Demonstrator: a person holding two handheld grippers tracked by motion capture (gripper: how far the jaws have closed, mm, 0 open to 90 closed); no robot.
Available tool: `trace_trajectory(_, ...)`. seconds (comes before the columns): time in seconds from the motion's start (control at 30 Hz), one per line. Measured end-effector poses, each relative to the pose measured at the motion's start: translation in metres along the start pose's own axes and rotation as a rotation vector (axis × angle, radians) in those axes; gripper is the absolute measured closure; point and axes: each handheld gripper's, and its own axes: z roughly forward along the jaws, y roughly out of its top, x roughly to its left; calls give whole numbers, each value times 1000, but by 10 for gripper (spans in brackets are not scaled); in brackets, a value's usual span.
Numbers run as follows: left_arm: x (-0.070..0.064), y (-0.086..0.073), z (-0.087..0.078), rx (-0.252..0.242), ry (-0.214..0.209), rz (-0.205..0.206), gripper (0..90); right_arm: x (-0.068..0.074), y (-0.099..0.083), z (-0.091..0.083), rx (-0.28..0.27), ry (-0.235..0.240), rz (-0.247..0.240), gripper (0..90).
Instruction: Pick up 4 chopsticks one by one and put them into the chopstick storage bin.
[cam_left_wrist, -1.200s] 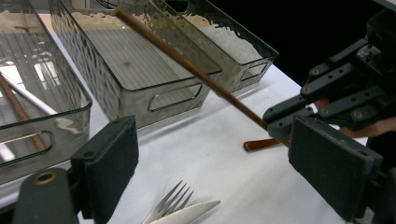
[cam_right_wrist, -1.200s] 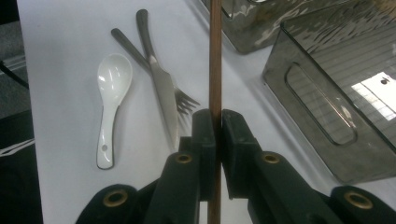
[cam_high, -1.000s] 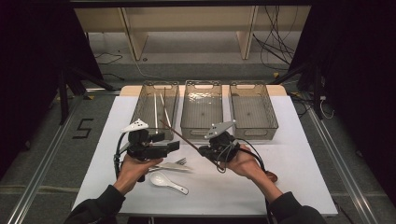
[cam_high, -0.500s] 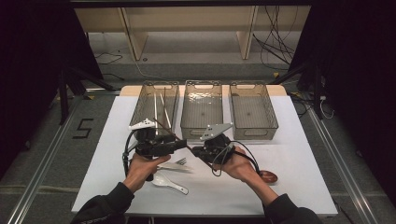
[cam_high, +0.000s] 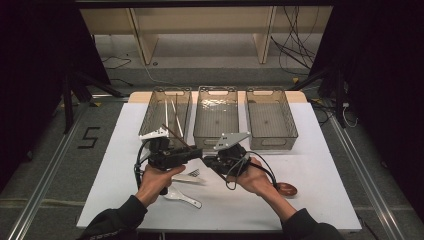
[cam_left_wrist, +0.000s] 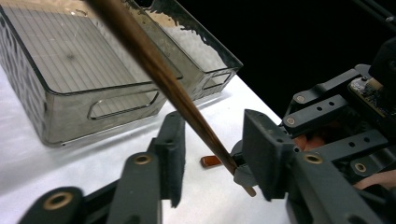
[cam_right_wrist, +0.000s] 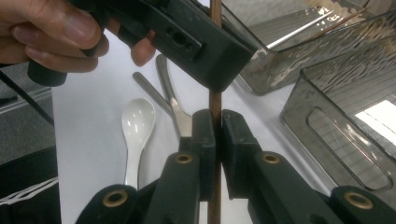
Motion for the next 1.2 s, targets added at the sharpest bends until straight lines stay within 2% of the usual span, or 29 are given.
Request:
trace_trajectory(0.4, 0, 0, 0, -9, -24, -13, 764, 1, 0, 1, -8, 1, 1, 850)
trace_trajectory(0.57, -1, 1, -1, -9, -58, -34, 824, 2, -1, 2, -18, 0, -6, 850)
trace_trajectory(0.8, 0, 4, -3, 0, -74, -44, 839, 3, -1, 2, -30, 11, 6, 845)
trace_trajectory(0.87, 0, 5, -4, 4, -73, -31, 841, 2, -1, 1, -33, 17, 6, 833)
trace_trajectory(1.0, 3, 13, -12, -9, -70, -29, 842, 1, -3, -6, -18, 14, -16, 725)
trace_trajectory(1.03, 5, 16, -14, -4, -65, -20, 842, 0, -3, -10, -22, 17, -10, 690)
trace_trajectory(1.1, 9, 21, -19, -5, -56, -32, 841, -3, -6, -18, -9, 15, 5, 627)
trace_trajectory(1.2, 16, 30, -28, -8, -40, -37, 841, -7, -15, -31, 7, -10, 24, 556)
